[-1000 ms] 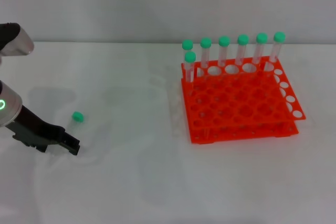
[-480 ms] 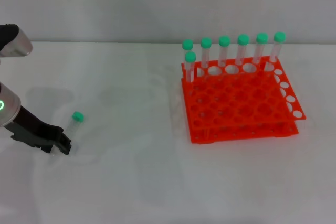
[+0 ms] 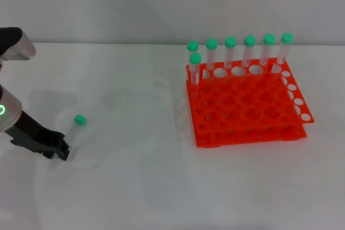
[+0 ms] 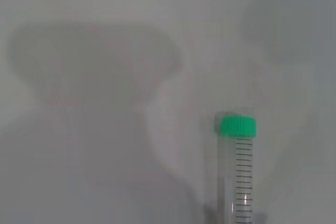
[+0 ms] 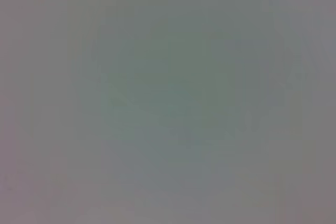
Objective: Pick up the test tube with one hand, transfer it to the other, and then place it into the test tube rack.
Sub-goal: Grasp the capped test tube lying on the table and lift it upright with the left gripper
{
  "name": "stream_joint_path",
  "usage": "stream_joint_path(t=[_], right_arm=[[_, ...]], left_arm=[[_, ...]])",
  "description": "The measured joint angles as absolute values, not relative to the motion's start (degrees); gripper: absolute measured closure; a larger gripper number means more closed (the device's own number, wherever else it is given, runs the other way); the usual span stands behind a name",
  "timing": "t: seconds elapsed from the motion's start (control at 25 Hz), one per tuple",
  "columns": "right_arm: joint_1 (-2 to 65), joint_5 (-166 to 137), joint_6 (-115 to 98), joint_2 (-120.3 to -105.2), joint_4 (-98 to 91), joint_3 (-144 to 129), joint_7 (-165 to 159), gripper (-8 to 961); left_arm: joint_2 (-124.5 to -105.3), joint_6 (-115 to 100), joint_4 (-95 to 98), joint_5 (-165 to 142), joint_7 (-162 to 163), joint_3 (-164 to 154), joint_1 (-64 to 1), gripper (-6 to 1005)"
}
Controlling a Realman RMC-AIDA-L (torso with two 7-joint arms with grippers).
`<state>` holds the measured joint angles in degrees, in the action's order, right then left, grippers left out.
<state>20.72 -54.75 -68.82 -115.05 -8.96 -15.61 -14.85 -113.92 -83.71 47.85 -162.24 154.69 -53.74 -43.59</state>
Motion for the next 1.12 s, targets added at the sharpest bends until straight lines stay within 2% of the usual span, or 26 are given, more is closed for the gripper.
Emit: stream_joint_path(t=[0.4, 0.96, 1.12], right_arm=[[20.8, -54.7, -68.8, -115.13, -9.0, -15.8, -15.0, 75], [20.9, -54.8, -68.8, -115.14, -8.9, -16.1, -15.0, 75], [20.9, -55.1, -68.8, -115.13, -8.4, -16.3, -15.0, 75]], left_arm=[[-113.17, -81.9, 46.0, -162.3, 154.9, -54.7, -43.8, 741], [-113.11, -81.4, 50.1, -162.3, 154.9, -55.0, -44.1, 806], [-113.95, -80.3, 54.6, -161.5, 153.8, -54.7, -44.0, 806]])
